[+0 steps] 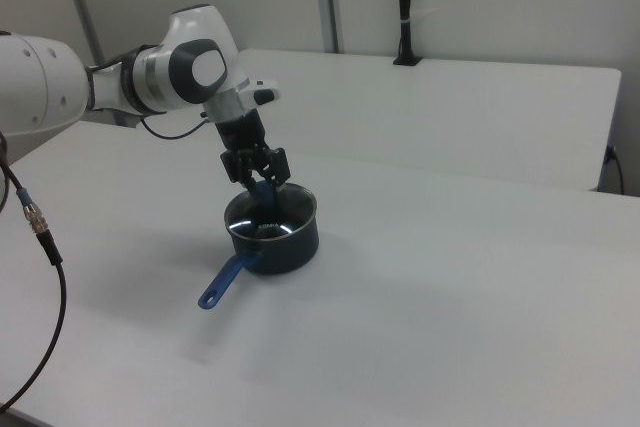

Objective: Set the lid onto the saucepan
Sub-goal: 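Open the gripper and raise it away from the lid knob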

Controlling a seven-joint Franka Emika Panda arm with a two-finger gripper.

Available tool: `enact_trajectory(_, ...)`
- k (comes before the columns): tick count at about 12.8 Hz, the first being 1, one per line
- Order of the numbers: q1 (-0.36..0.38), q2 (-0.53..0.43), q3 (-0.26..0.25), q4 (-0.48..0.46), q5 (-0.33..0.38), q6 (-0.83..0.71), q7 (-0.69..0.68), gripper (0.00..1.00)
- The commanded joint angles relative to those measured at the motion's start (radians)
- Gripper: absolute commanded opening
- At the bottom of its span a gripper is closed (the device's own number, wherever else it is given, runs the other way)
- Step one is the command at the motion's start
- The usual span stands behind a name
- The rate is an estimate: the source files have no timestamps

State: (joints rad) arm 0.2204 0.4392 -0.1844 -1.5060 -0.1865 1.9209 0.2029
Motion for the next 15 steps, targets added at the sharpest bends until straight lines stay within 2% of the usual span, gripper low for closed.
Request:
enact_trajectory(1,0.014,0.016,0.003,0.000,-0.017,0.033,0.033,0.49)
enact_trajectory(5,0.016,0.021,0.003,0.000,-0.028,0.046,0.039,0.49)
enact_trajectory(6,0.014,0.021,0.003,0.000,-0.033,0.046,0.039,0.64)
enact_trajectory(7,0.014,0.019,0.005,0.000,-0.031,0.044,0.039,1.00)
enact_trajectory(10,0.004,-0.005,0.002,0.000,-0.010,0.035,0.041,1.00)
enact_trajectory(12,-0.015,-0.094,0.003,-0.009,0.070,-0.011,0.032,1.00)
enact_trajectory(13,-0.036,-0.144,0.015,-0.019,0.084,-0.078,0.012,1.00)
enact_trajectory(15,-0.105,-0.279,0.106,-0.130,0.095,-0.134,-0.020,1.00)
